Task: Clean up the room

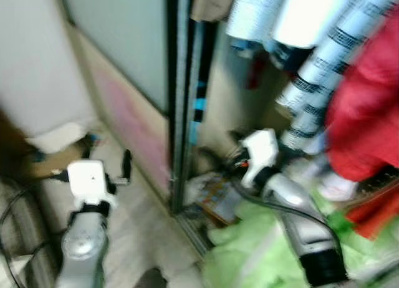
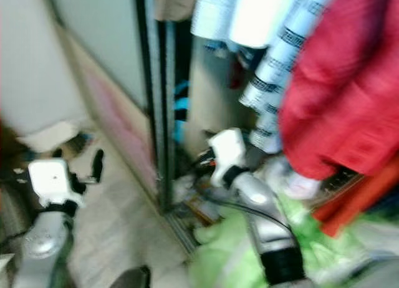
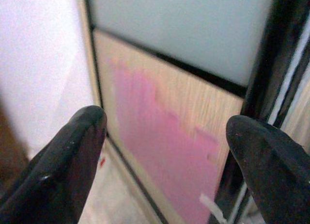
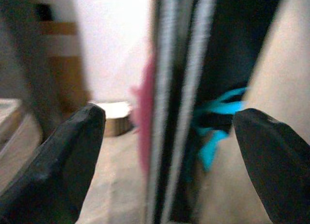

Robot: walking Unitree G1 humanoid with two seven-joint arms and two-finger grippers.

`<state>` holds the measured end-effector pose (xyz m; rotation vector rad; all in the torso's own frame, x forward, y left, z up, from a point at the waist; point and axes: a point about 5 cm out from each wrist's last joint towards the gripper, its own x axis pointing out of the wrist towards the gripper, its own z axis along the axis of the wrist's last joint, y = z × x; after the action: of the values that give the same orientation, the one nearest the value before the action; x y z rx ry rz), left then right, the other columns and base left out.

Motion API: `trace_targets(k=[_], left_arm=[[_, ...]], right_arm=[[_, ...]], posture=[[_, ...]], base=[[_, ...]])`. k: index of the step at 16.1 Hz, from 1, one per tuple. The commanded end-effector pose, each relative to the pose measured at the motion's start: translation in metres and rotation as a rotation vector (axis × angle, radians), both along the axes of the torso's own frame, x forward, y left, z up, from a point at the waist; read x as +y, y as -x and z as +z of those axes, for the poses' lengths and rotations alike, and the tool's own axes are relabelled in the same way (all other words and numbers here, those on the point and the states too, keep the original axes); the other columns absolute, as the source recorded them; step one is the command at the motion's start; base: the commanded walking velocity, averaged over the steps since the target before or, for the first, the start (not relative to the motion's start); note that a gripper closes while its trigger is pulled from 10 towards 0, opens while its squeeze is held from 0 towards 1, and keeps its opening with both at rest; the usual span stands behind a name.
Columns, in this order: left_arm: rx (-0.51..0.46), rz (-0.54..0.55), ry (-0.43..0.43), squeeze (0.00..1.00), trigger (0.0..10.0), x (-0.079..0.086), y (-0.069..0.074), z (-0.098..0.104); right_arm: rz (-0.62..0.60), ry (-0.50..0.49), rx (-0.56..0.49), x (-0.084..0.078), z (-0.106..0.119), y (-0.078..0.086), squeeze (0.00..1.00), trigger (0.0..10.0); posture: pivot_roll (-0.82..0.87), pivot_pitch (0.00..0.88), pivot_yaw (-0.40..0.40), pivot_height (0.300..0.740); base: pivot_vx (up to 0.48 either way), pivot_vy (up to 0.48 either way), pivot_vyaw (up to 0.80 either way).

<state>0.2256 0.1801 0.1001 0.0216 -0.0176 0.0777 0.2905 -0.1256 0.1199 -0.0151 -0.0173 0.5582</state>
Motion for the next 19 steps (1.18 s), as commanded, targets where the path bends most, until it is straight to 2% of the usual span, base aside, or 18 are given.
trace_targets(k=[1, 3, 5, 8, 10, 13, 15, 19], left_arm=[[0.03, 0.014, 0.02, 0.0, 10.0, 0.006, 0.002, -0.004], [0.037, 0.0, -0.016, 0.0, 10.0, 0.006, 0.005, -0.003], [0.055, 0.008, -0.018, 0.0, 10.0, 0.008, 0.015, -0.004], [0.056, -0.046, -0.031, 0.0, 10.0, 0.003, 0.018, -0.002], [0.04, -0.047, -0.058, 0.0, 10.0, 0.005, 0.012, 0.003], [0.018, -0.05, -0.13, 0.0, 10.0, 0.012, 0.0, 0.014], [0.03, -0.041, -0.142, 0.0, 10.0, 0.013, 0.002, 0.014], [0.105, 0.012, -0.07, 0.0, 10.0, 0.007, 0.017, -0.004]], right_arm=[[-0.084, 0.01, -0.026, -0.009, 0.002, -0.002, 0.0, 10.0], [-0.246, 0.012, -0.038, -0.031, 0.004, 0.0, 0.0, 10.0], [-0.334, 0.023, -0.017, -0.044, -0.003, 0.013, 0.0, 10.0], [-0.329, 0.006, -0.022, -0.04, -0.003, 0.013, 0.0, 10.0], [-0.328, 0.007, -0.041, -0.037, 0.0, 0.008, 0.0, 10.0], [-0.327, 0.011, -0.087, -0.024, 0.004, 0.0, 0.0, 10.0], [-0.34, 0.016, -0.09, -0.021, 0.005, -0.002, 0.0, 10.0], [-0.286, 0.031, -0.06, -0.016, -0.001, -0.002, 0.0, 10.0]], posture=[[0.08, 0.0, -0.07, 0.74], [0.08, 0.0, -0.071, 0.74], [0.08, 0.0, -0.069, 0.74], [0.08, 0.006, -0.04, 0.74], [0.08, 0.015, -0.008, 0.74], [0.07, 0.046, 0.023, 0.74], [0.07, 0.052, 0.015, 0.74], [0.1, 0.03, -0.043, 0.74]], base=[[0.0, 0.0, 0.8], [0.0, 0.0, 0.67], [0.0, 0.0, 0.51], [0.0, 0.0, 0.16], [0.0, 0.0, 0.0], [0.0, 0.0, 0.8], [0.0, 0.0, 0.8], [0.0, 0.0, 0.8]])
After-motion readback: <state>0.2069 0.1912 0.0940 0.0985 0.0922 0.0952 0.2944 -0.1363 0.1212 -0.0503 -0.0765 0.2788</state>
